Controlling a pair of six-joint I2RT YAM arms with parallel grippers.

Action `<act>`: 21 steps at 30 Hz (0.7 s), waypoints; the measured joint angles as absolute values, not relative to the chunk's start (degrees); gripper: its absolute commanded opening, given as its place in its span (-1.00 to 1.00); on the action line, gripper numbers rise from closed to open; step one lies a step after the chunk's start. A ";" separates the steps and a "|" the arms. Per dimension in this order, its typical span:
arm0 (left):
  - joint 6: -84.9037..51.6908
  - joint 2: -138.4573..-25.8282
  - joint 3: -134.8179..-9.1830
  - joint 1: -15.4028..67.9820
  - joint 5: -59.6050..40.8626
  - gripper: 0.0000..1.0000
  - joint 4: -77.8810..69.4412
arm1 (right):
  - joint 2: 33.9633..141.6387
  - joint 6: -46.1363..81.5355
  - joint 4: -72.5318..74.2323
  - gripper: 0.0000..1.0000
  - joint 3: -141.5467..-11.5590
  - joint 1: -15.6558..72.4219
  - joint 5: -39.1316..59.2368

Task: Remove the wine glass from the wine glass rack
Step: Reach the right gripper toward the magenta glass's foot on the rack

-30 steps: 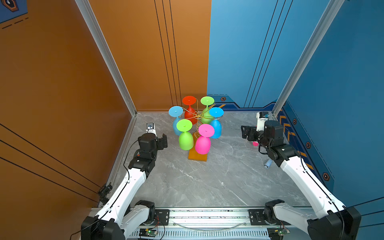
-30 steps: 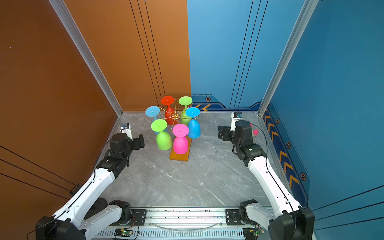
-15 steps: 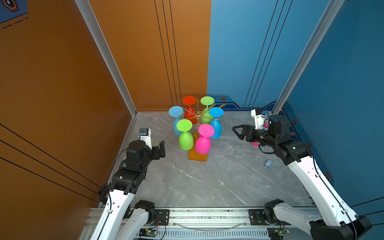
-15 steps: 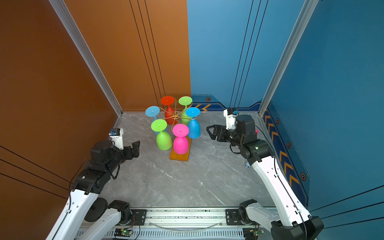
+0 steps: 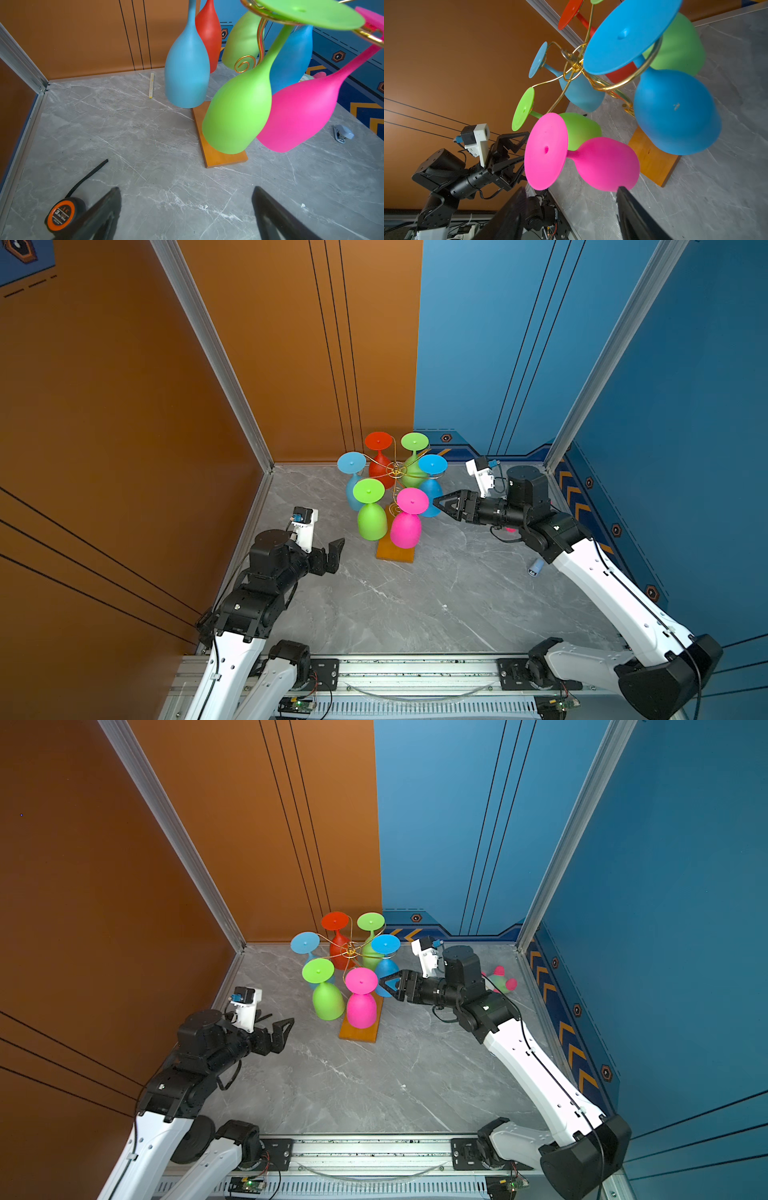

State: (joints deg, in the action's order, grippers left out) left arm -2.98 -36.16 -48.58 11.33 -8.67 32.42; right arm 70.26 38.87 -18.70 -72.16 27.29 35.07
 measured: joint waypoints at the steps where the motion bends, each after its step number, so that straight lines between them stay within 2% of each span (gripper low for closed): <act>1: -2.98 -35.77 -48.51 11.31 -8.91 0.96 32.42 | 70.59 39.33 -17.89 0.29 -72.16 27.55 35.14; 11: -2.98 -34.11 -47.94 11.20 -9.54 0.96 32.40 | 73.73 43.57 -11.88 0.13 -71.79 28.80 35.16; 21: -2.98 -33.95 -47.77 11.16 -9.72 0.96 32.38 | 76.64 47.20 -7.38 -0.14 -71.20 29.30 35.27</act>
State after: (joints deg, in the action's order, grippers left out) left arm -2.98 -33.95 -47.77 11.16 -9.72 32.38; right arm 76.64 47.20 -7.38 -71.20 29.30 35.27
